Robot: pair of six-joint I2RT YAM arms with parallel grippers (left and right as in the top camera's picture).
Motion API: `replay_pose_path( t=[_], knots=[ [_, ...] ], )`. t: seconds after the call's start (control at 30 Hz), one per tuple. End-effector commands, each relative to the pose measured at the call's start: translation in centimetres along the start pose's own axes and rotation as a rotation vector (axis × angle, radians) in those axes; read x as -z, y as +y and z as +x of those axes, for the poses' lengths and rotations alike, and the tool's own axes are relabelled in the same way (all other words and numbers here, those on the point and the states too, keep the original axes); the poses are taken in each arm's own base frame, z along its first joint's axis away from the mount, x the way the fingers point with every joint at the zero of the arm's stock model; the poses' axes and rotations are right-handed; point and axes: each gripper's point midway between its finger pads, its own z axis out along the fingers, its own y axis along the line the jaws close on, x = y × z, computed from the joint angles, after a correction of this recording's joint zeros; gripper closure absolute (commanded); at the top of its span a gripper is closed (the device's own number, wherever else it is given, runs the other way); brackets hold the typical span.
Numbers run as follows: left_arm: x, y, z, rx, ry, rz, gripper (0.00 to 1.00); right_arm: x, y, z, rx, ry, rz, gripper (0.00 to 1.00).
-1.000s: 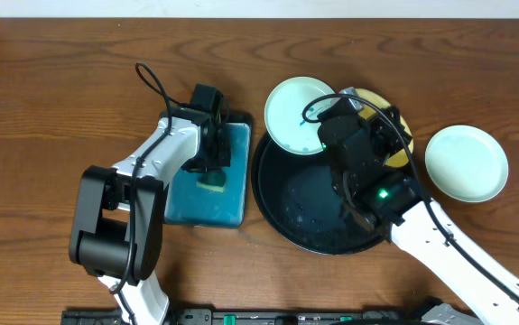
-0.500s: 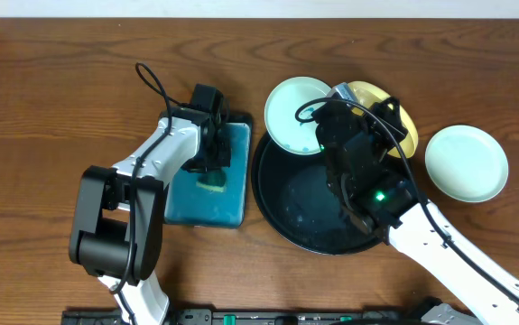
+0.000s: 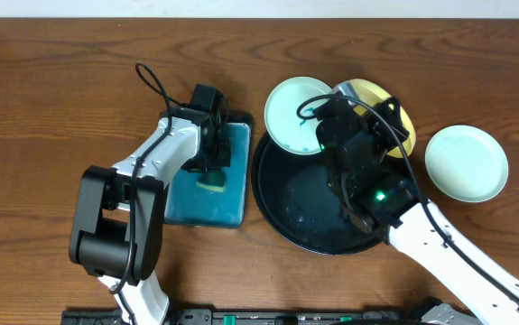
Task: Clean dirty plates on tray and stack at the side
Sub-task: 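Lower the yellow plate onto the pale blue plate and release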
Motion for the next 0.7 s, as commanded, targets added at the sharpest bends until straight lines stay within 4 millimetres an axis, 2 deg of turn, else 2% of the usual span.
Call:
replay_pose_path(
  t=[0.0,0.1,0.27,0.37,0.5,0.67],
  knots=[
    [-1.8,0.6,1.2,-0.006,0.067,-0.018,0.92,-1.1,-1.6,1.6,-0.331,0.053,0.023,0.99],
    [-1.8,0.6,1.2,-0.006,0.067,-0.018,0.92,-2.3,-0.4,3.8,-0.527,0.126,-0.022,0.99],
    [-1.8,0.6,1.2,-0.005,0.067,-0.018,0.93,-4.1,4.1,8.2,-0.895,0.335,-0.252,0.99],
    [-1.8,0.6,1.2,-0.006,0.067,-0.018,0.92,-5.1,5.6,10.3,-1.077,0.462,-0.368,0.99],
    [-1.8,0.6,1.2,-0.006,0.067,-0.018,0.92,-6.7,6.0,12.2,-1.245,0.543,-0.520,0.99],
    [-1.8,0.6,1.2,-0.005,0.067,-0.018,0.93,-8.0,5.2,15.4,-1.413,0.626,-0.587,0.99]
  ],
)
